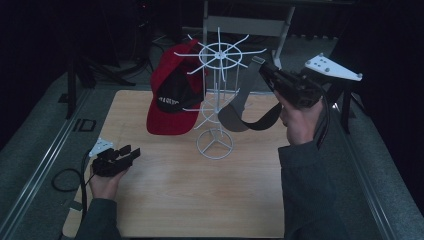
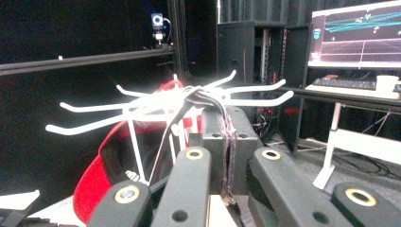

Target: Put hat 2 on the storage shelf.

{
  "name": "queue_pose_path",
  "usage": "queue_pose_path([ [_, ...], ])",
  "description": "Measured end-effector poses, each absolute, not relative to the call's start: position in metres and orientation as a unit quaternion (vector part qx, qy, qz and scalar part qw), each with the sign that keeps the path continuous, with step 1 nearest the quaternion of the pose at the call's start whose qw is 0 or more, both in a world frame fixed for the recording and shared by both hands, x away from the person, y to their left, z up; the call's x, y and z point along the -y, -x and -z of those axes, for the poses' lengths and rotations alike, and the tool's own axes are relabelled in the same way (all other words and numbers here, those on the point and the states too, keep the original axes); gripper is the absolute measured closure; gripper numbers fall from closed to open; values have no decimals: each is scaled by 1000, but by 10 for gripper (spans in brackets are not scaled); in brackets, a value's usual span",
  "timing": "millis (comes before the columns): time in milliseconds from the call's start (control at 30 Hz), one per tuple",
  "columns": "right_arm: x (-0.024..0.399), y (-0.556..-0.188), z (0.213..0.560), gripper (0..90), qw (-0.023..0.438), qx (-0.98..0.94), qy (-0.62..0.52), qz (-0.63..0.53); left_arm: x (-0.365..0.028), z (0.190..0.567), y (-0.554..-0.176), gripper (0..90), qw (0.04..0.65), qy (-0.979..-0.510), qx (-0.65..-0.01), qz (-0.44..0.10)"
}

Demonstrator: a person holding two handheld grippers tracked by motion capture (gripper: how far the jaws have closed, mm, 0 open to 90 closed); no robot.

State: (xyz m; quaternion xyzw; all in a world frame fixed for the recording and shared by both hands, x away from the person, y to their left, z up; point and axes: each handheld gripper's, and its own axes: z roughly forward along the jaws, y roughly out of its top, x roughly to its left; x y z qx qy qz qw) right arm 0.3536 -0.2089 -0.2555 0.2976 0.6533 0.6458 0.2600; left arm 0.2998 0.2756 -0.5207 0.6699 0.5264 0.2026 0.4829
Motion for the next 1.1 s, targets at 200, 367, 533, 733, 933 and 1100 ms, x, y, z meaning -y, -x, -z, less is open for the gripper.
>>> queue_pose_path([
  [200, 205, -357, 263, 883, 252, -663, -302, -636, -276, 521, -300, 539, 483, -669, -527, -202],
  [367, 204, -359, 269, 881, 243, -672, -304, -630, -276, 521, -300, 539, 483, -670, -526, -203],
  [533, 207, -357, 272, 829, 237, -668, -309, -634, -276, 521, -300, 539, 483, -669, -527, -203],
  [733, 217, -355, 275, 711, 224, -650, -320, -652, -276, 520, -299, 538, 483, -669, -527, -203],
  [933, 230, -346, 274, 653, 228, -627, -322, -671, -276, 521, -300, 538, 482, -670, -527, -203],
  [1100, 238, -343, 275, 648, 233, -619, -328, -674, -275, 521, -300, 537, 481, -671, -526, -203],
])
